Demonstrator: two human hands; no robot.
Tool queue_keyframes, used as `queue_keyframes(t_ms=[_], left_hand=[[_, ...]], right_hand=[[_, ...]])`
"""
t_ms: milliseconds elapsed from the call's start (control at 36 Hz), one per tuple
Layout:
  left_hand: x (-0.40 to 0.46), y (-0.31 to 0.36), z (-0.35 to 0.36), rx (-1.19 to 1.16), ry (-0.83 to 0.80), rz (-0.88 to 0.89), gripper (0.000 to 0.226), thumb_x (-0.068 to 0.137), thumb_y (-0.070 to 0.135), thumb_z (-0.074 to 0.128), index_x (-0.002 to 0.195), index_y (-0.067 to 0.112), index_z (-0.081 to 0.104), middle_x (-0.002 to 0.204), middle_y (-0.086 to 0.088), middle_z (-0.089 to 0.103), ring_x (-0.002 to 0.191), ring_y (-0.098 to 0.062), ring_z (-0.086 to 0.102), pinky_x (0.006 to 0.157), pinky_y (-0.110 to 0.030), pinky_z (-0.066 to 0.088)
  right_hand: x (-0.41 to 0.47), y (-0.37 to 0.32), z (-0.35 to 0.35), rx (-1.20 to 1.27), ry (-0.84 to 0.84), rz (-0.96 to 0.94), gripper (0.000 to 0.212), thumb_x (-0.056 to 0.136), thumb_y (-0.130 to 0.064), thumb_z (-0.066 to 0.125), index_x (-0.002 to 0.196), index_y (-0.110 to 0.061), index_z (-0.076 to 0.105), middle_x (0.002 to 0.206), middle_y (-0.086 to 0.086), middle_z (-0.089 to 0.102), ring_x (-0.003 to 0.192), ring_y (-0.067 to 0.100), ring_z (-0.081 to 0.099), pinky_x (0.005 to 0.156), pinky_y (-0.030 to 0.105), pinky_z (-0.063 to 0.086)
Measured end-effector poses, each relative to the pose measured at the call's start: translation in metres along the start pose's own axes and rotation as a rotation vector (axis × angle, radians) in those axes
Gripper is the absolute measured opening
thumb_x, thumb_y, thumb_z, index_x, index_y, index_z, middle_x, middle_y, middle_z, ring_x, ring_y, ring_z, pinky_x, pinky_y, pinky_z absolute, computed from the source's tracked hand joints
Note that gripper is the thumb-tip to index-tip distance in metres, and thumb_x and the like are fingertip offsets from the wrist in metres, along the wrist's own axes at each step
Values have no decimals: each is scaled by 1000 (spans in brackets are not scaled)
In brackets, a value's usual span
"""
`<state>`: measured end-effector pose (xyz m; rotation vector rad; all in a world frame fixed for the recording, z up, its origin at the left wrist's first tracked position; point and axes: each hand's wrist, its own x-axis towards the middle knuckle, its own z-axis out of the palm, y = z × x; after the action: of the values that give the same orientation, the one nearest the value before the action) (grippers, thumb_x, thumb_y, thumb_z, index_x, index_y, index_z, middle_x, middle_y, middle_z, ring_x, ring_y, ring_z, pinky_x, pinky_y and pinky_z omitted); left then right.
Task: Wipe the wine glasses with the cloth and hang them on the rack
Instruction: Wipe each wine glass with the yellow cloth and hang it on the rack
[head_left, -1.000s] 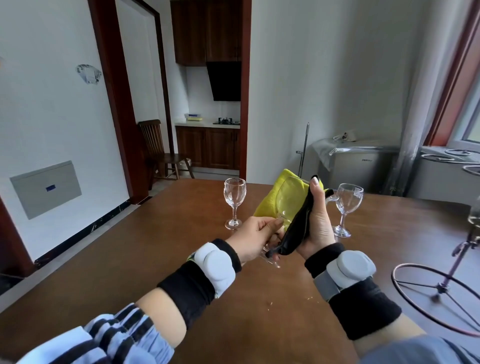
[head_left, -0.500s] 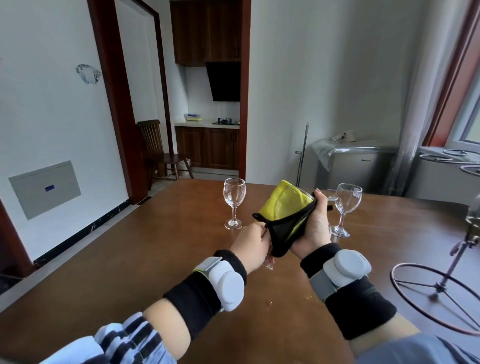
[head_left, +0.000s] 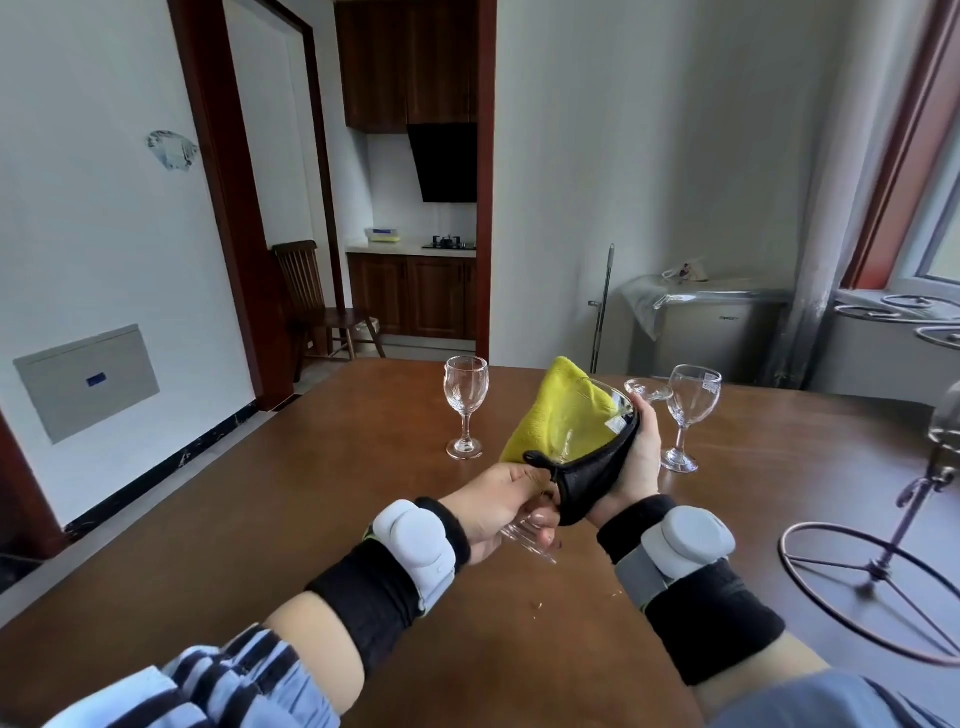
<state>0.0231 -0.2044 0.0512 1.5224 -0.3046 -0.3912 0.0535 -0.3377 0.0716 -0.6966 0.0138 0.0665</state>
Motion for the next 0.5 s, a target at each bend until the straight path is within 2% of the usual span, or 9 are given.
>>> queue_keyframes(t_ms=[83,250,306,361,417,500], left_hand=[[2,-4,-2,65,35,15,43,105,18,32,66,8,49,45,2,48,48,-15,60,54,-26,52],[5,-9,0,140,165,62,43,103,16,39,62,8,47,48,-2,46,37,-12,52,42,-22,48],[5,-9,2,178,203,49,43,102,6,38,59,7,46,46,-3,47,35,-12,51,41,-20,46],[6,-10,2,255,243,54,43,100,1,35,59,8,47,42,1,50,34,-11,50,41,-21,45],[7,-11,1,362,262,95,45,102,7,38,57,11,46,41,7,50,35,-10,50,44,-22,43],[7,-13,-4,583,313,186,41,101,25,45,61,21,50,48,6,53,42,-19,55,46,-24,45]], right_hand=[[3,0,-1,-14,13,9,42,85,-63,49,86,-21,58,79,5,55,75,24,57,76,35,48],[2,1,2,2,114,-33,46,92,-58,44,68,-20,52,63,2,52,60,22,55,71,34,45],[1,4,1,1,162,-68,46,93,-58,47,69,-19,52,63,2,51,61,21,54,77,37,45],[1,7,1,-14,180,-45,45,90,-62,50,82,-18,58,71,5,58,71,24,60,88,43,48],[2,7,1,-18,192,-15,45,90,-61,51,84,-17,59,73,6,60,72,26,61,85,42,50],[5,5,-2,11,192,8,41,90,-57,50,78,-18,55,71,6,56,69,25,57,78,37,47]])
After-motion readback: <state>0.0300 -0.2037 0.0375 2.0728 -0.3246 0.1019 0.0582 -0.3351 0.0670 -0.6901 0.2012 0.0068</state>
